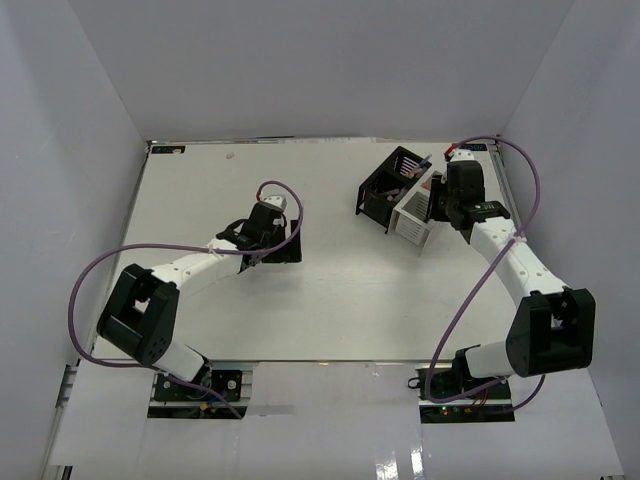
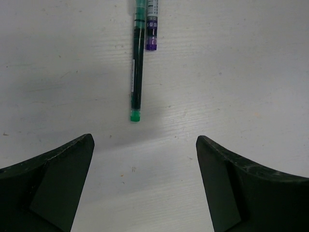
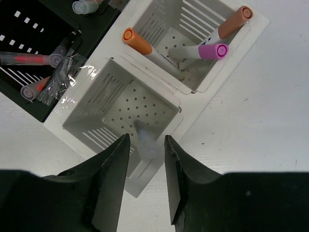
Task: Sort the stationery into containers
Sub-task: Place the pen in the storage box, then pick up the pen from the center of the board, then place the pen in the storage box, then pick up the pen from the center of the board, then place the pen in the storage box, then reset both arms
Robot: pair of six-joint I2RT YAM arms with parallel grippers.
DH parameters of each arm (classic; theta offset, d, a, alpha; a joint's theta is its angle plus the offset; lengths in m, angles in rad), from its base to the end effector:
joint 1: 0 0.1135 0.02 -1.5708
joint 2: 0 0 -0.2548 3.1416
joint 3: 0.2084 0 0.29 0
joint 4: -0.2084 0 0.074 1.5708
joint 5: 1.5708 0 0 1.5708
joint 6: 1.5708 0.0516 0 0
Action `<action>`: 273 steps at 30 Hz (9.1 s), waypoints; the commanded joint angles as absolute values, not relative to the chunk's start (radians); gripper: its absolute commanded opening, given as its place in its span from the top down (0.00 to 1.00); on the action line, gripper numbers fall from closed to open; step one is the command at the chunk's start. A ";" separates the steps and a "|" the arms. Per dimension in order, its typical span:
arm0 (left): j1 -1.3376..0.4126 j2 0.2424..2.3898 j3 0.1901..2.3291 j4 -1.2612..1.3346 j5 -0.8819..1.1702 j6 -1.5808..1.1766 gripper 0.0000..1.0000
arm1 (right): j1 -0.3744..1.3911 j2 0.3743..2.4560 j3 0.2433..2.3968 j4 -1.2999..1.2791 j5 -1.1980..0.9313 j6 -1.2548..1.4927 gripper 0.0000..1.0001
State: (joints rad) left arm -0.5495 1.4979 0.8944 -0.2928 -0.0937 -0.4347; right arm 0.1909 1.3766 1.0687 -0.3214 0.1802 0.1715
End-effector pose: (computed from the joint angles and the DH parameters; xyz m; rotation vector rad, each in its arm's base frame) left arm 0.2988 -0.1773 0.1581 0.1019 2.4854 -0.3093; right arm 0.3555 0.0593 0.2613 0.0793 2.1869 0.0062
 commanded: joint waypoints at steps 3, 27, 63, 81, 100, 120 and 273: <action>-0.543 1.546 0.928 -0.313 -0.132 -0.454 0.04 | 0.184 1.356 1.071 -0.255 0.190 0.173 0.50; -0.538 1.789 1.049 -0.319 -0.144 -0.391 0.69 | 0.183 1.129 1.046 -0.247 0.097 0.173 0.10; -0.541 1.184 0.877 -0.055 0.433 0.089 1.00 | 0.514 1.511 1.420 -0.255 -0.572 0.380 0.08; -0.548 1.160 0.877 -0.057 0.495 0.121 0.99 | 0.540 1.559 1.425 -0.204 -0.563 0.405 0.57; -0.546 1.253 0.867 -0.092 0.078 -0.201 0.02 | 0.371 1.335 1.279 -0.291 -0.141 0.258 0.92; -0.535 1.601 1.057 -0.298 -0.090 -0.439 0.04 | 0.164 1.382 1.141 -0.284 0.101 0.213 0.73; -0.405 0.615 0.891 -0.299 -0.437 -0.190 0.02 | 0.242 0.271 0.979 -0.439 0.637 -0.095 0.10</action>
State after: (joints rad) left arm -0.4088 0.6247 0.8524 -0.2928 -0.4141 -0.1982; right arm 0.2424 0.2543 0.9379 -0.4583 0.6228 -0.0647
